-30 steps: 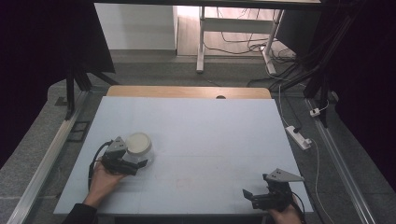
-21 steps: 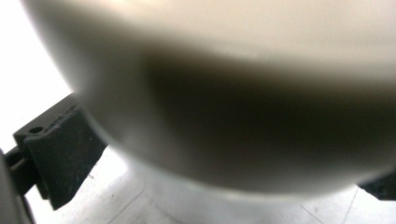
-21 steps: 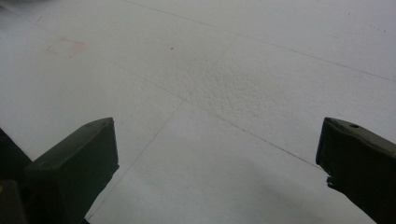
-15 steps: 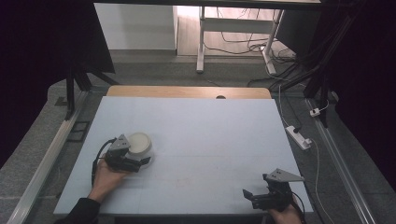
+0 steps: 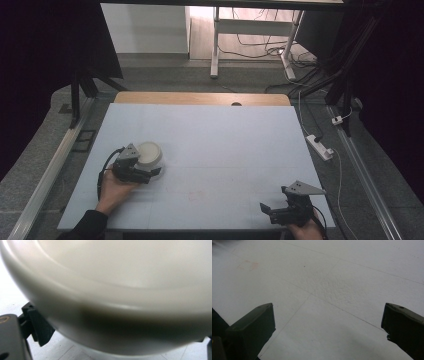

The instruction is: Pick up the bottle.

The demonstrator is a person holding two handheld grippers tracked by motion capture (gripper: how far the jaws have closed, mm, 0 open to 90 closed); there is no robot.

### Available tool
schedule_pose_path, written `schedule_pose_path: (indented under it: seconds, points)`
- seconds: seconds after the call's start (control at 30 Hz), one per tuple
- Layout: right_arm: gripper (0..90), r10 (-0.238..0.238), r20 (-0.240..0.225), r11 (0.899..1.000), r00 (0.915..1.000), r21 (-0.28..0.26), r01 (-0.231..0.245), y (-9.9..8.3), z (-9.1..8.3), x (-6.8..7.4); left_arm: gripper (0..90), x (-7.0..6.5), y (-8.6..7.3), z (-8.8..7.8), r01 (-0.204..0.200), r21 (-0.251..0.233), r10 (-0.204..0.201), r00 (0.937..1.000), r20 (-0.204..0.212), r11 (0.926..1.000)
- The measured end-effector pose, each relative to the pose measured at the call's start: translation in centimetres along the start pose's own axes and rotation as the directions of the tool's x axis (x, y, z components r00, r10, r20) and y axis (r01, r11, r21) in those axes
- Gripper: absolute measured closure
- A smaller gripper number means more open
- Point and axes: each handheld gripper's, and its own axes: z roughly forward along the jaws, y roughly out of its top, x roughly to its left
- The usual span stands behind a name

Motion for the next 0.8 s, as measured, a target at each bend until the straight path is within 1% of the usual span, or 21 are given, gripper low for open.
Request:
schedule_pose_path:
  seconds: [0.13,0.17,0.2,0.23,0.4,0.5,0.63,0.8]
  points:
    - [0.0,-0.003,-0.001,1.000,1.0000,-0.001,0.003,0.0,0.0,0.0,7.3,-0.1,0.1,-0.1,-0.005,0.007,0.006,1.0000,-0.002,1.0000]
    - [0.0,-0.003,-0.001,1.000,1.0000,-0.001,0.003,0.0,0.0,0.0,7.3,-0.3,0.3,-0.1,-0.021,0.009,0.021,0.9997,-0.010,0.9997]
    - [0.0,-0.003,-0.001,1.000,1.0000,-0.001,0.003,0.0,0.0,0.0,7.3,-0.4,0.3,-0.1,-0.025,0.008,0.025,0.9996,-0.012,0.9997]
    - [0.0,-0.003,-0.001,1.000,1.0000,-0.001,0.003,0.0,0.0,0.0,7.3,-0.5,0.4,-0.2,-0.031,0.003,0.031,0.9995,-0.010,0.9995]
    - [0.0,-0.002,-0.001,1.000,1.0000,-0.002,0.002,0.0,0.0,0.0,7.3,-0.9,0.9,-0.6,-0.030,-0.022,0.030,0.9995,0.000,0.9993]
    - [0.0,-0.001,-0.001,1.000,1.0000,-0.002,0.001,0.0,0.0,0.0,7.3,-1.1,1.2,-0.9,-0.036,-0.031,0.036,0.9993,0.010,0.9989]
    - [0.0,0.000,-0.002,1.000,1.0000,-0.002,0.000,0.0,0.0,0.0,7.3,-1.4,1.7,-1.1,-0.054,-0.037,0.054,0.9983,0.021,0.9979]
    - [0.0,0.003,-0.001,1.000,1.0000,-0.002,-0.003,0.0,0.0,-0.1,7.3,-1.9,2.5,-1.3,-0.067,-0.041,0.069,0.9959,0.058,0.9969]
